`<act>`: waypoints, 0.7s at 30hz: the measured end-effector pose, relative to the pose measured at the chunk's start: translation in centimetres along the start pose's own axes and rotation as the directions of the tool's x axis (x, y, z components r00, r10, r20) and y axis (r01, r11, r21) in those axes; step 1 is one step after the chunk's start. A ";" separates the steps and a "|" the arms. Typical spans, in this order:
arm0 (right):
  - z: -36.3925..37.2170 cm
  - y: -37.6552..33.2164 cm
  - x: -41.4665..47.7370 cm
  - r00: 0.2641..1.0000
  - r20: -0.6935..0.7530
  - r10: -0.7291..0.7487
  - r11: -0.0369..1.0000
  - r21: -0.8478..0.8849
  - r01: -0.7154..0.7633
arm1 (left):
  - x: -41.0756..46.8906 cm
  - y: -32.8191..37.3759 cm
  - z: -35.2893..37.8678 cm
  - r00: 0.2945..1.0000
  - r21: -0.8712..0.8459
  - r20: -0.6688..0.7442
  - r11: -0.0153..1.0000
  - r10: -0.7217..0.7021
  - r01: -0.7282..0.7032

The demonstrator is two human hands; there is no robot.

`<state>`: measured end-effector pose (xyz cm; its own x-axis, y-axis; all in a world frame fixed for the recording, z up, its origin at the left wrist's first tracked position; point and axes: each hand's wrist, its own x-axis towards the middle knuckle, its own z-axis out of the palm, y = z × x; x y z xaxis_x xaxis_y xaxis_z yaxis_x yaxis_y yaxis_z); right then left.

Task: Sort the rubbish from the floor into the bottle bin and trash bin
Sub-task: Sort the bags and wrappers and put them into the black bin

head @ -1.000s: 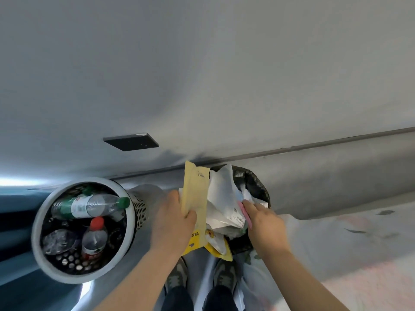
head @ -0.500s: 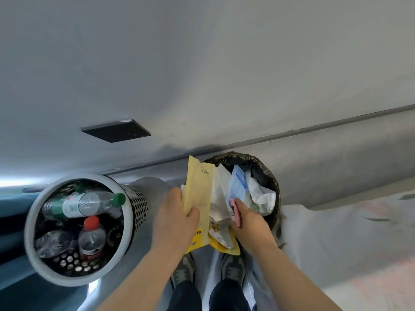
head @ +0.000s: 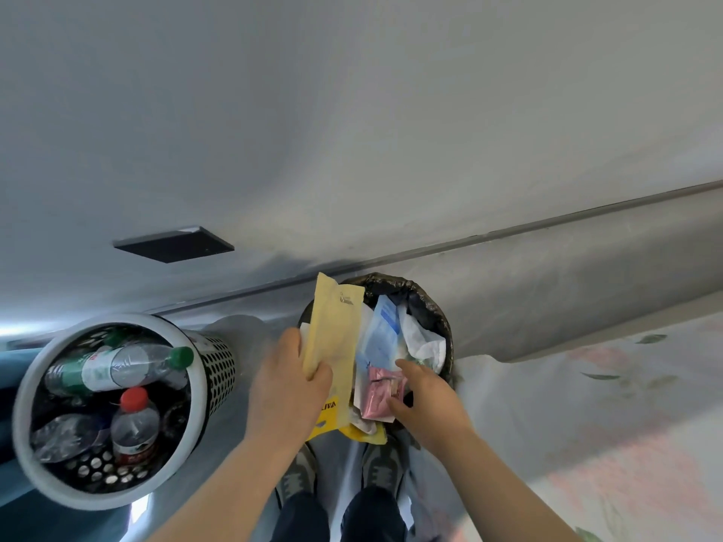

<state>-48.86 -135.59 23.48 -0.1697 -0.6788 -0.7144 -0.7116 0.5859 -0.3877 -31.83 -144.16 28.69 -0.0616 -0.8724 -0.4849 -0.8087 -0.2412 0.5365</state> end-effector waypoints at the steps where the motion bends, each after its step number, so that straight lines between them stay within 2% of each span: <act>1: -0.4 0.1 0.0 1.000 -0.007 0.003 1.000 -0.019 -0.003 | -0.1 0.4 0.1 1.000 -0.032 0.003 0.999 0.010 -0.010; 6: -1.8 1.1 0.3 0.998 -0.061 0.021 0.998 -0.064 -0.025 | -0.1 1.7 2.6 0.998 -0.132 0.039 0.990 -0.052 0.057; 11: -2.1 2.4 0.2 0.995 -0.097 0.003 0.996 -0.089 -0.011 | 0.6 0.3 6.1 0.973 -0.056 0.169 0.984 -0.160 0.172; 17: -1.6 3.2 0.3 0.997 -0.075 0.017 0.993 -0.112 -0.026 | 1.6 -0.8 9.0 0.951 -0.015 0.276 0.989 -0.140 0.150; 21: -1.3 3.4 0.6 0.997 -0.071 0.023 0.995 -0.094 -0.029 | 2.2 -1.8 9.6 0.945 0.113 0.265 0.980 -0.190 0.165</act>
<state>-52.25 -134.61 22.44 -0.2336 -0.6951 -0.6799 -0.7672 0.5614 -0.3103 -36.14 -141.59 20.00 -0.0594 -0.6665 -0.7431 -0.8685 -0.3325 0.3676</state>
